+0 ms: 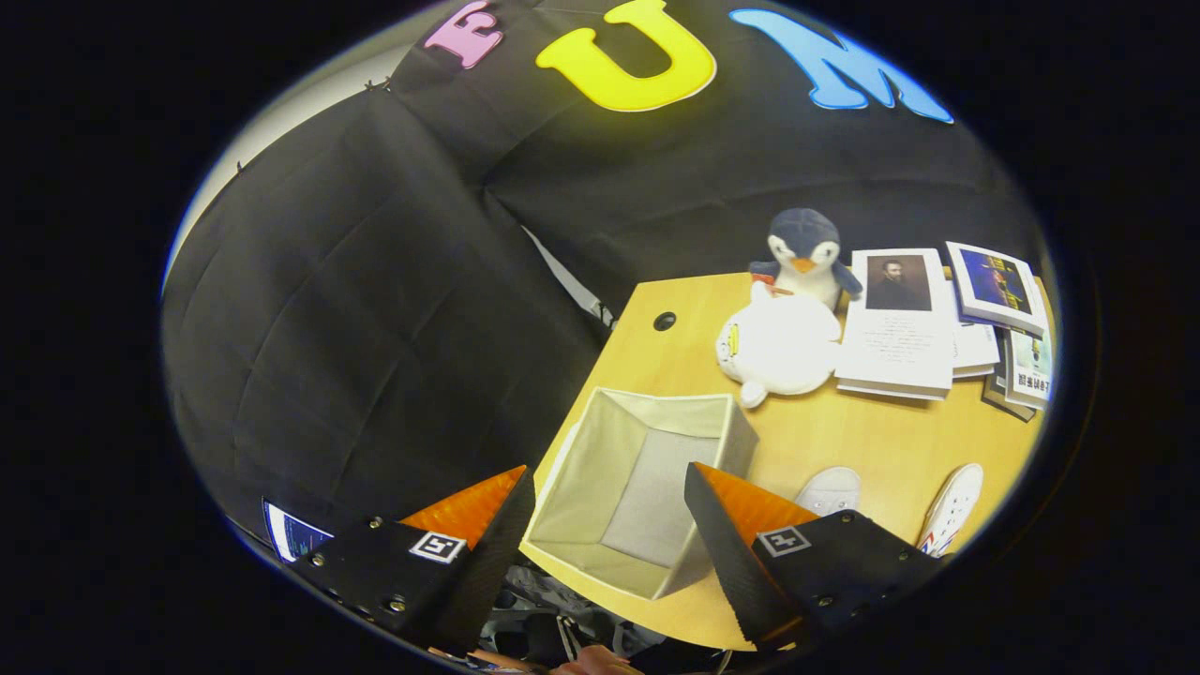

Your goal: Open the storage box then place both shoes into the box .Put the left shoe in first, then the right shoe, with the right side of both shoes facing outward in a uniform manner.

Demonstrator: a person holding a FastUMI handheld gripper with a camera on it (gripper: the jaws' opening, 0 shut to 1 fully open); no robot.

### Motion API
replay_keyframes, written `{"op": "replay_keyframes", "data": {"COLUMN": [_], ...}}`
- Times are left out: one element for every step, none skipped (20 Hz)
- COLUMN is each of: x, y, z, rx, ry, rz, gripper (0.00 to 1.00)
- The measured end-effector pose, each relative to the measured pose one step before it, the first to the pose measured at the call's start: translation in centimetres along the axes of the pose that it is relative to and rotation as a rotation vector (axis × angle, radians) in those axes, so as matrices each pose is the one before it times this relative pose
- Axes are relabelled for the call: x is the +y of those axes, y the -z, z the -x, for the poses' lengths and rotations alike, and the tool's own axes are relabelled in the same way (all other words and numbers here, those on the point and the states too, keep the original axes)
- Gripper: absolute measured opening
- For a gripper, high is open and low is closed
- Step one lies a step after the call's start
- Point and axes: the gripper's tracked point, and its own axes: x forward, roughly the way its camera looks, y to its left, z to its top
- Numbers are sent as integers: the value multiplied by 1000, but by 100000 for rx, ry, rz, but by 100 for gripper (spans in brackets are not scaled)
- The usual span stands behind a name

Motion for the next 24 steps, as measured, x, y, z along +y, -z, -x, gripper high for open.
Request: {"op": "replay_keyframes", "data": {"x": [-638, -932, -1125, -1515, -1216, -1426, -1072, -1019, -914, -902, -797, -705, -712, -833, -959, -878, -807, -865, -616, -711, -633, -697, -538, -223], "y": [420, 216, 417, 484, 634, 739, 810, 620, 822, 606, 507, 473, 607, 584, 759, 488, 756, 808, 735, 569, 622, 591, 610, 429], "z": [1196, 133, 88, -530, -13, -111, -209, -347, -268, -245, -189, -191, -328, -420, -404, -355, -605, -528, -421, -474, -518, -585, -454, -691], "rx": [-59, 199, 343, 1044, 1281, 1527, 1601, 1417, 1535, 1228, 959, 1167, 1555, 1939, 2112, 1531, 2060, 2921, 1969, 1980, 2194, 2521, 2255, 1703], "ry": [1551, 1407, 1883, 2717, 2539, 2616, 2040, 1440, 1208, 1154, 1207, 1056, 881, 1142, 1245, 1467, 1107, 1587, 864, 1480, 1187, 1700, 1207, 68], "rz": [-705, -422, -303, -83, 108, -165, -669, -771, -695, -506, -514, -945, -998, -1041, -347, -127, 135, -716, -787, -326, 1, 513, 35, -229], "gripper": [97, 97, 97, 97, 97, 97, 97, 97, 97, 97, 97, 97, 97, 97, 97, 97, 97, 97, 97, 97, 97, 97, 97, 97]}}
